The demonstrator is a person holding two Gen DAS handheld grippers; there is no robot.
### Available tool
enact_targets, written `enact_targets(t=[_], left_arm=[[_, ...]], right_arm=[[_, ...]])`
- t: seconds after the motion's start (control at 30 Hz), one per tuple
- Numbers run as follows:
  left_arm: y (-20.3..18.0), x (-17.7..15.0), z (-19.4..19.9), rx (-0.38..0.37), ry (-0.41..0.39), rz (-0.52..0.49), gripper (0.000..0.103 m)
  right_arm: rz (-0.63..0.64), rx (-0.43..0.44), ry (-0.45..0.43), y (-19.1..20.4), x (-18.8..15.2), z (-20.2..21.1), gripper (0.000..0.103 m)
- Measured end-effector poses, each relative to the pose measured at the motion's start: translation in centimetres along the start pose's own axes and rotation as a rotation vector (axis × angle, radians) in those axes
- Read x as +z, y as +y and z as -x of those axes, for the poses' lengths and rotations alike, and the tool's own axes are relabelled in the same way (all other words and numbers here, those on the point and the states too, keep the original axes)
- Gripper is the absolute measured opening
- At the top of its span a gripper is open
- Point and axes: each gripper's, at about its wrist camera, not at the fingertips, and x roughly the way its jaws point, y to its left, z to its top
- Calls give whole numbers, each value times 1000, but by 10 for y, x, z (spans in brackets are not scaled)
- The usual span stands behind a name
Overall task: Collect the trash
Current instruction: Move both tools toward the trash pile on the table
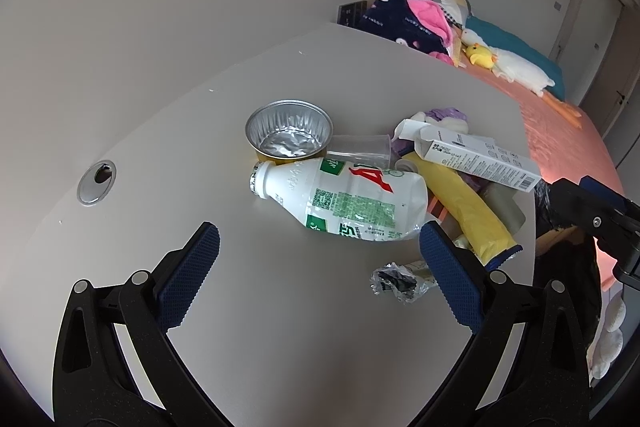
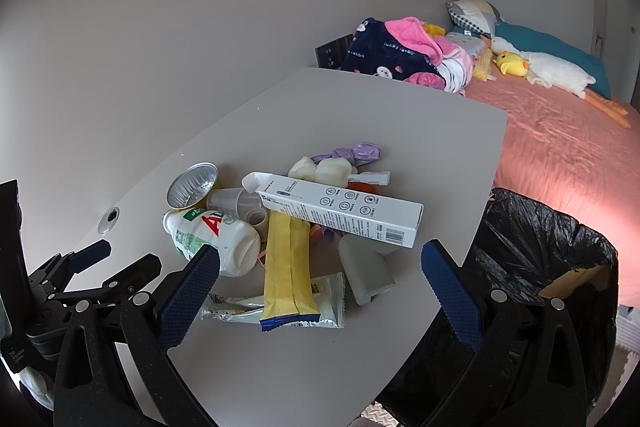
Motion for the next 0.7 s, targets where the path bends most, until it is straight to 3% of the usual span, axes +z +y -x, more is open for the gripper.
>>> enact_targets(t=[0.7], left_arm=[[-5, -2, -2, -8, 8, -20, 97]], right_arm=[[6, -2, 2, 0, -2, 0, 100]])
